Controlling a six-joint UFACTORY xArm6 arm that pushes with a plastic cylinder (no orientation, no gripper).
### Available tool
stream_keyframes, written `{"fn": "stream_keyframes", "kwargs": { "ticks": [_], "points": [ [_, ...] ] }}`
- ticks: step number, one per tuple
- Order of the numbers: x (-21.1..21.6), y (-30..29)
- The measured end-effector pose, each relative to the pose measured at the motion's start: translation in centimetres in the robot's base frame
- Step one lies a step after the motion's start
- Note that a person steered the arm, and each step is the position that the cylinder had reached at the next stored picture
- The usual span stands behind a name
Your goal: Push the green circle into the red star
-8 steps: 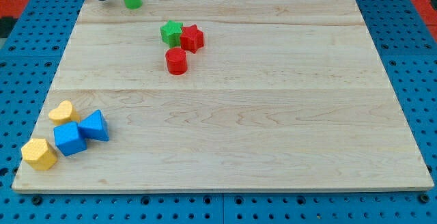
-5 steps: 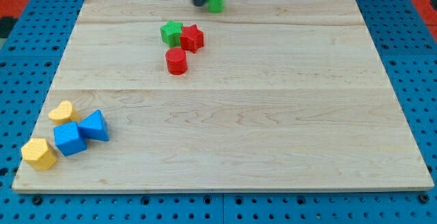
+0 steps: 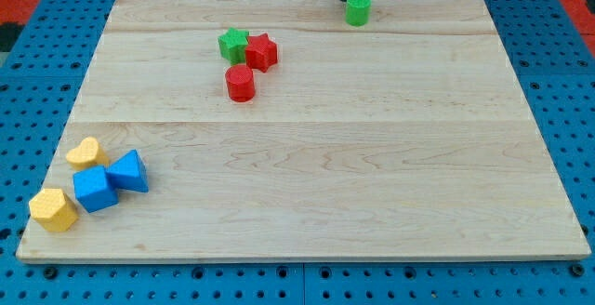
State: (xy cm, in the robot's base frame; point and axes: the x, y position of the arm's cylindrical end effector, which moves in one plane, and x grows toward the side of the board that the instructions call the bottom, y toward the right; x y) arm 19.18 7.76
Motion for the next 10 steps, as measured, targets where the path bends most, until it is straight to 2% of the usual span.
{"fn": "stream_keyframes", "kwargs": {
  "ticks": [2, 3, 4, 5, 7, 8, 9, 10],
  "points": [
    [4.8, 5.4],
    [7.2, 3.1],
    [1.5, 3.6],
    [1.7, 1.2],
    [9.2, -1.1],
    [7.9, -4.1],
    [5.1, -3.4],
    [8.2, -7.3]
  ]
}}
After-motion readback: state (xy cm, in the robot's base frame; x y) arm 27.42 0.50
